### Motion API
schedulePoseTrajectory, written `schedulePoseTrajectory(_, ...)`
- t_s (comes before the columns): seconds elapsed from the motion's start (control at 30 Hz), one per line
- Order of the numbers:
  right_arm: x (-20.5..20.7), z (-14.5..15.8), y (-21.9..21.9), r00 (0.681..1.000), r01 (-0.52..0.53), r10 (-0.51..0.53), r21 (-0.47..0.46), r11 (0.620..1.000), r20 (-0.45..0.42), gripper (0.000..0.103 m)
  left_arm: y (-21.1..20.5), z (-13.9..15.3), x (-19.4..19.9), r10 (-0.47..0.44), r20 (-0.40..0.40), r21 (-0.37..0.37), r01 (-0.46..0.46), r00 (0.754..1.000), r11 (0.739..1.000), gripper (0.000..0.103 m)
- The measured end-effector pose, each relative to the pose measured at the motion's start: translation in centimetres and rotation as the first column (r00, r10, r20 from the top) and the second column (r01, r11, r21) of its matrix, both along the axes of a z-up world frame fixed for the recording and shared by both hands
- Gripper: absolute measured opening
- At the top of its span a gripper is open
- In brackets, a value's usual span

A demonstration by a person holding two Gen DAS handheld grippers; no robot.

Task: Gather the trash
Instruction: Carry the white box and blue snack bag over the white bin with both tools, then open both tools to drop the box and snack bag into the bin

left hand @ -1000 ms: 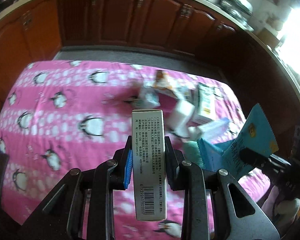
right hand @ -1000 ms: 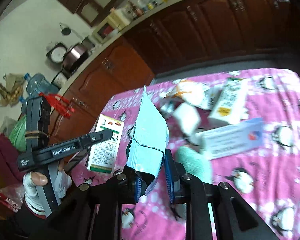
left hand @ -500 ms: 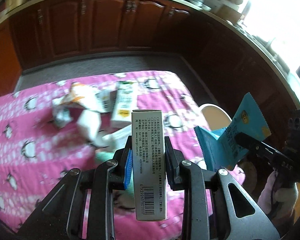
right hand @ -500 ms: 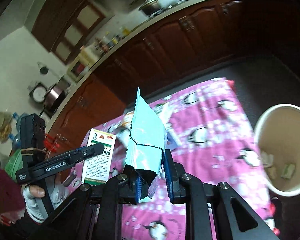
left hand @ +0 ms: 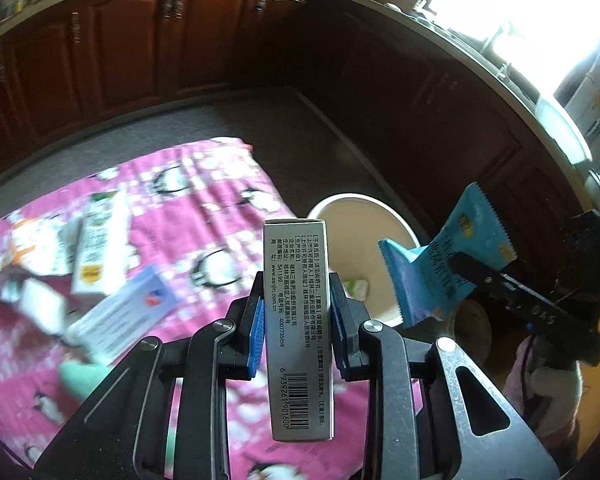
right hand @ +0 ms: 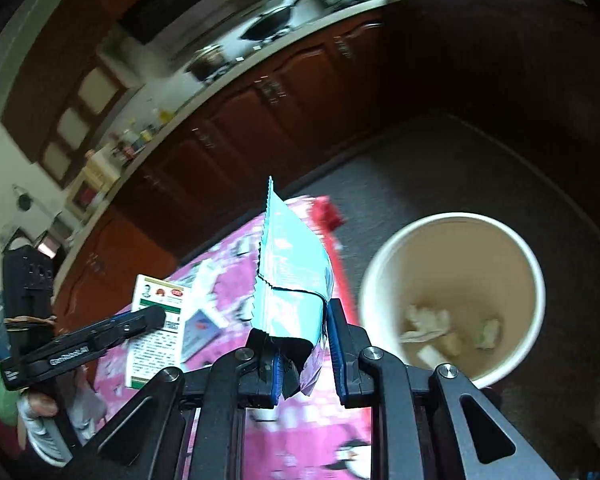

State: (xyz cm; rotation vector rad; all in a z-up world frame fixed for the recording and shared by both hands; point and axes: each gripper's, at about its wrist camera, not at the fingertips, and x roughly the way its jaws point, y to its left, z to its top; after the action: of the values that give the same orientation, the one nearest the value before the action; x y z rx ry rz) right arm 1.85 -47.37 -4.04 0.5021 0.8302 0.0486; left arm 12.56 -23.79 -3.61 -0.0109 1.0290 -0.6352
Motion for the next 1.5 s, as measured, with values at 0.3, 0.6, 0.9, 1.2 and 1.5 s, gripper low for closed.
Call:
schedulePoseTrajectory(0.3, 0.9, -3.6, -4.3, 0.986, 0.11, -0.12, -0.089, 0.99, -0.115, 0.018, -6.9, -2.8, 2.0, -0.045, -0.052, -0.023, 0.043, 0.998, 0.999, 0.025)
schedulePoseTrajectory(0.6, 2.0, -5.6, -5.3, 0.969, 0.157, -0.177, -0.126, 0.98, -0.174, 0.018, -10.9, -5.9, 3.1, -0.046, -0.085, -0.035, 0.044, 0.995, 0.998, 0.025)
schedulePoseTrajectory(0.9, 2.1, -6.5, -5.8, 0.954, 0.195, -0.226, -0.165, 0.967, -0.198, 0.039, -12.0, -7.6, 3.3, -0.064, -0.093, -0.044, 0.06, 0.994, 0.997, 0.054)
schedulePoseTrajectory(1.2, 1.6, -7.1, -5.4, 0.954, 0.185, -0.212, -0.142, 0.973, -0.211, 0.039, -10.5, -7.2, 2.6, -0.053, -0.06, -0.02, 0.051, 0.997, 0.998, 0.054)
schedulePoseTrajectory(1.5, 1.5, -5.5, -3.6, 0.966, 0.171, -0.192, -0.129, 0.977, -0.175, 0.043, -8.5, -6.3, 1.6, -0.027, -0.019, 0.003, 0.027, 0.999, 1.0, 0.054)
